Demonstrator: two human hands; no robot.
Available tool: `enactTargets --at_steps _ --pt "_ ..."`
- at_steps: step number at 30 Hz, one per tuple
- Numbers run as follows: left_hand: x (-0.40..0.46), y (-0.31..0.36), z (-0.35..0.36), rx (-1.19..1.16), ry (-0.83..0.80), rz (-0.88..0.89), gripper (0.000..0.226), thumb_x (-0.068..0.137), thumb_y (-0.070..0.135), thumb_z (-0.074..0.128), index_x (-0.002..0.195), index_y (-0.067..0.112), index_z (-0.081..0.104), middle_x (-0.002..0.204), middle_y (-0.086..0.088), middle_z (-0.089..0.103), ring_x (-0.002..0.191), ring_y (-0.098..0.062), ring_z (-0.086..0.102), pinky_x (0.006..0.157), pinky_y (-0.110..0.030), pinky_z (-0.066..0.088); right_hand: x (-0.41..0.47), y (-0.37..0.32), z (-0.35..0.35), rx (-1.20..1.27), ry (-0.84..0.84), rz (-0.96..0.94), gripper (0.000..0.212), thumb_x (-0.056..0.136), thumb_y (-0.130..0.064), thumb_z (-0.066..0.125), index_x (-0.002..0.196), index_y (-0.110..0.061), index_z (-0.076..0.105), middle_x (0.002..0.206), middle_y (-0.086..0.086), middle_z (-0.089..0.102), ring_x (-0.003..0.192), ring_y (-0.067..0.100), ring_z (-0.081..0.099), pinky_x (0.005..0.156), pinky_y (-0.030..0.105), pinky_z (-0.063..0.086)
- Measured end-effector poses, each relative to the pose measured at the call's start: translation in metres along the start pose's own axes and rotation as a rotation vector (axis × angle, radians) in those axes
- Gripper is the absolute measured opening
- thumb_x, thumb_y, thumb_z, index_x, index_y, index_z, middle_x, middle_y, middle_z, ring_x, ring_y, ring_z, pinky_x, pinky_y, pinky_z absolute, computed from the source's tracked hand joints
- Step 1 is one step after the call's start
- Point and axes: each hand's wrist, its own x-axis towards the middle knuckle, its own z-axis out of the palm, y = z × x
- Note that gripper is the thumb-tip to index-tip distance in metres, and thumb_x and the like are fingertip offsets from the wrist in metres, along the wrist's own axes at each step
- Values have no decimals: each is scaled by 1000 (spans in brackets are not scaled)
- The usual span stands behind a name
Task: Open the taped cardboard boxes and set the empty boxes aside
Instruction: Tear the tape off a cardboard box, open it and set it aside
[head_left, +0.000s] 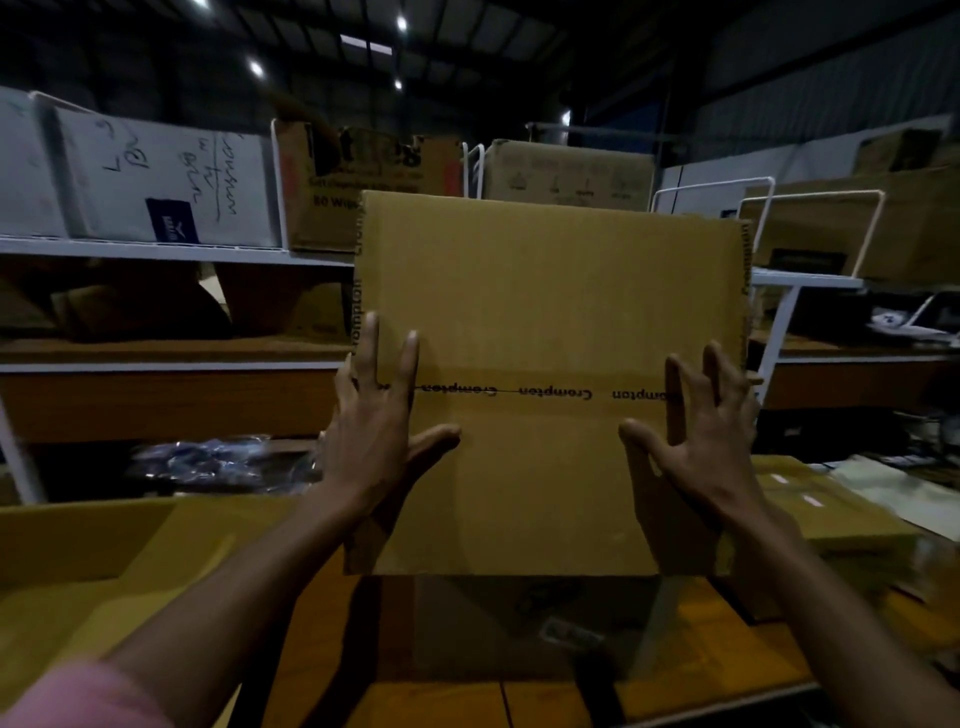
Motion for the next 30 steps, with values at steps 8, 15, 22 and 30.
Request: enactTargets --at_steps 8,15,22,30 --pt "1 8 -32 32 25 16 119 72 79 58 164 31 -1 169 -9 -22 145 -58 15 99 -70 46 -10 -22 -31 -70 14 8 105 73 -84 60 158 -41 17 167 2 -1 151 43 6 110 72 29" --pt "6 17 -68 -29 92 54 126 72 67 77 164 34 -3 169 -5 -25 139 -57 25 90 -68 51 4 -46 -70 -58 56 -13 123 61 -84 64 160 -40 6 168 9 -11 153 43 -3 116 60 14" --pt "19 30 -101 9 72 49 144 60 57 92 162 39 -9 169 -2 -24 126 -59 39 78 -65 55 26 -47 -111 -91 -36 -59 144 53 -69 84 157 -48 -12 164 -4 -31 152 45 -15 114 67 12" --pt "22 44 -122 -14 14 4 136 50 33 103 156 36 16 159 -13 8 126 -61 33 88 -75 49 17 -52 -131 -108 -59 -75 125 54 -36 98 150 -44 19 158 0 4 140 50 18 100 72 41"
